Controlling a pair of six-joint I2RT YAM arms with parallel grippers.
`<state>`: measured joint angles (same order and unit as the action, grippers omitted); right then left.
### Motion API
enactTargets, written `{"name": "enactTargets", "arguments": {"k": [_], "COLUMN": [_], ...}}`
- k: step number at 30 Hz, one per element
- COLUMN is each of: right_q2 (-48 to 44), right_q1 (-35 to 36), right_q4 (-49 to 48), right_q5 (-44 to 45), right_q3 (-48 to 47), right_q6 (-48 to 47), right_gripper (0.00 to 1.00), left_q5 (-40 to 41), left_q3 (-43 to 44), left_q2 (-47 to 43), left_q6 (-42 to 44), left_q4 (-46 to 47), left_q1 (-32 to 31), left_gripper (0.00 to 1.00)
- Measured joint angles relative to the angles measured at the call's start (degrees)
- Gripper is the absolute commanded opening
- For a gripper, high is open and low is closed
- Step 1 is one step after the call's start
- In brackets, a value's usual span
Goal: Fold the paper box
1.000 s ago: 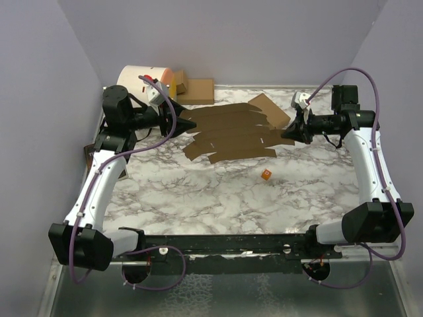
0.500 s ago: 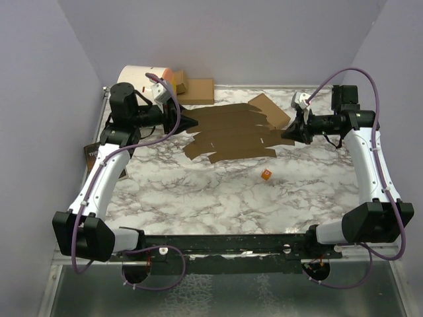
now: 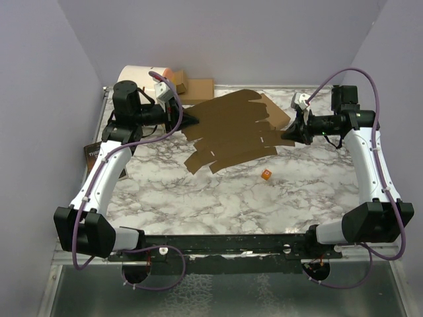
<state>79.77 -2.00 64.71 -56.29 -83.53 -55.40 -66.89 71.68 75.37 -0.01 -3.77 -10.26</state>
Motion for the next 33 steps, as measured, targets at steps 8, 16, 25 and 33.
{"name": "enactTargets", "arguments": {"k": [8,16,25,33], "right_q2": [0.07,0.09,-0.17,-0.85], "right_q1": [0.0,0.0,0.0,0.0], "right_q4": [0.02,0.0,2.1,4.37], "right_q5": [0.02,-0.94,-8.94,-16.17], "right_q3": [0.0,0.0,1.62,-2.14], "right_q6": [0.0,0.7,0.11,2.47], "right_gripper": [0.01,0.24,0.69,0.71], "left_q5": [-1.75,-1.4,2.54,3.21], "left_q3": [0.0,-1.46,-11.89,-14.08], "left_q2": [-0.02,-1.79,-13.03,-18.73], "left_q6": [-0.11,-2.01,-2.25,-2.23], "left_q4": [-0.13,0.74,2.47,1.86], "left_q1": [0.0,0.0,0.0,0.0], "left_gripper": [0.0,0.0,0.0,0.0]}}
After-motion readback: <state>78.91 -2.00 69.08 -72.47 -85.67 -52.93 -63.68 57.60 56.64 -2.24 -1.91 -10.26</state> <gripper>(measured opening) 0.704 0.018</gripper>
